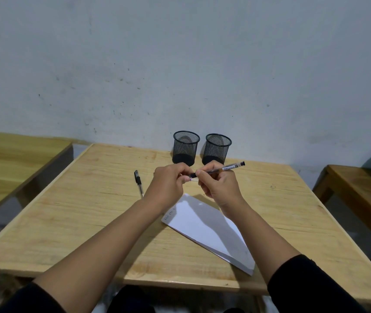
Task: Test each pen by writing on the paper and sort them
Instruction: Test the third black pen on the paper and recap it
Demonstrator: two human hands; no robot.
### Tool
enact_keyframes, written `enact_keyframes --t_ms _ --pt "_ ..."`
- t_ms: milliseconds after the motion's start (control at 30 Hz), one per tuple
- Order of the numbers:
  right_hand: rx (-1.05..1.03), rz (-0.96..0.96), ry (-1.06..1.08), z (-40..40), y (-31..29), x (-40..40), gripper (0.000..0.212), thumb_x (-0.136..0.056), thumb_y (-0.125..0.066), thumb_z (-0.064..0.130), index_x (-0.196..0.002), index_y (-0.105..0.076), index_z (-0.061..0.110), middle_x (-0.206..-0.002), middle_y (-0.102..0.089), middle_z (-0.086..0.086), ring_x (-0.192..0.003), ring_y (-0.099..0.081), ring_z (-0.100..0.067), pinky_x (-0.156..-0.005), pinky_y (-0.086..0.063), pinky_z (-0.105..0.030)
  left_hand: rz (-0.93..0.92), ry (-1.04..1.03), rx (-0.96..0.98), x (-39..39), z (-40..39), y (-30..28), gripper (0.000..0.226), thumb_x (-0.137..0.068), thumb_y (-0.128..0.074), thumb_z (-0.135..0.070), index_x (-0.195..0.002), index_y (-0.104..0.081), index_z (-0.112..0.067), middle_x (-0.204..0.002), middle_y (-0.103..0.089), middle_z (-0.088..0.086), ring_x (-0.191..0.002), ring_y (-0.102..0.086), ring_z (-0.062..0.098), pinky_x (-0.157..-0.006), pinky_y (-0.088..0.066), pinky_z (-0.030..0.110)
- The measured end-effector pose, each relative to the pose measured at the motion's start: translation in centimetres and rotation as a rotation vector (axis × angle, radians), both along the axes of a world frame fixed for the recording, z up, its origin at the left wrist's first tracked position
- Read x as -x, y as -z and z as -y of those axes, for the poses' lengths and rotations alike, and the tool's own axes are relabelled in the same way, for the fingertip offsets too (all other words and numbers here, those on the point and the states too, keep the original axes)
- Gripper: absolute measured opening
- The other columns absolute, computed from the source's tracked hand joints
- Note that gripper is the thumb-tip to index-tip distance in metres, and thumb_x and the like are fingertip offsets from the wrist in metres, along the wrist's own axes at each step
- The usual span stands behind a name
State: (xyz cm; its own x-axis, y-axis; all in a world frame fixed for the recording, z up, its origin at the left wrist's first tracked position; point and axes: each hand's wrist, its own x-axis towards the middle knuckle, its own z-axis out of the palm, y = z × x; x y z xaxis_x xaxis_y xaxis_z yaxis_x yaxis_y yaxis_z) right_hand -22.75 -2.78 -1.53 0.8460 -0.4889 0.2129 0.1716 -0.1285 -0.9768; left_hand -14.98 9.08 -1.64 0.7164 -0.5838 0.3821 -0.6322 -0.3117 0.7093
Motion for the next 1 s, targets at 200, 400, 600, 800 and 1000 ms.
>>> enact_keyframes --t_ms 200,400,600,800,1000 --pt "-0.032 -0.087 -0.029 -0.4 0.9 0.1 0.01 -0.087 -0.062 0.007 -0.079 -0.06 0.012 -0.057 -0.05 -0.002 -0.045 -0.042 -0.008 -0.043 -0.032 -0.017 -0.009 0.014 -0.058 -0.4 -1.3 0.7 0.019 -0.088 -0.057 -0.005 -0.097 -0.07 -0.013 -0.078 -0.065 -0.002 -0.07 -0.054 0.006 -0.06 -0.035 -0.003" --pt "0.037 -0.051 0.128 0.0 0.3 0.8 0.007 -0.08 -0.069 0.007 -0.075 -0.07 0.012 -0.059 -0.059 0.001 -0.051 -0.048 -0.006 -0.049 -0.041 -0.019 0.007 -0.124 -0.058 -3.8 -3.6 -0.6 0.019 -0.089 -0.055 -0.006 -0.098 -0.07 -0.013 -0.089 -0.067 -0.001 -0.08 -0.052 0.01 -0.062 -0.033 -0.004" --pt "0.406 -0.212 0.198 -3.7 2.2 0.0 0.007 -0.08 -0.071 0.017 -0.084 -0.075 0.014 -0.072 -0.067 0.004 -0.066 -0.057 -0.004 -0.061 -0.042 -0.01 -0.112 -0.18 0.104 -5.3 -4.7 -1.6 0.021 -0.089 -0.057 -0.014 -0.106 -0.066 -0.022 -0.097 -0.066 -0.006 -0.092 -0.059 0.009 -0.082 -0.04 0.018" --pt "0.367 -0.216 0.34 -7.4 4.1 -2.1 0.008 -0.081 -0.068 0.018 -0.08 -0.074 0.013 -0.083 -0.067 -0.006 -0.074 -0.058 -0.012 -0.066 -0.043 -0.015 -0.232 -0.361 0.206 -5.6 -5.8 1.4 0.032 -0.091 -0.054 -0.015 -0.123 -0.055 -0.02 -0.104 -0.063 -0.002 -0.091 -0.056 0.007 -0.077 -0.038 0.015" --pt "0.291 -0.328 0.413 -9.4 5.1 -4.3 0.013 -0.084 -0.063 0.019 -0.089 -0.074 0.012 -0.08 -0.064 -0.001 -0.074 -0.056 -0.012 -0.06 -0.041 -0.017 -0.138 -0.465 -0.172 -6.2 -7.5 8.0 0.034 -0.091 -0.053 -0.022 -0.123 -0.055 -0.012 -0.127 -0.057 0.009 -0.121 -0.047 0.024 -0.1 -0.04 0.035"
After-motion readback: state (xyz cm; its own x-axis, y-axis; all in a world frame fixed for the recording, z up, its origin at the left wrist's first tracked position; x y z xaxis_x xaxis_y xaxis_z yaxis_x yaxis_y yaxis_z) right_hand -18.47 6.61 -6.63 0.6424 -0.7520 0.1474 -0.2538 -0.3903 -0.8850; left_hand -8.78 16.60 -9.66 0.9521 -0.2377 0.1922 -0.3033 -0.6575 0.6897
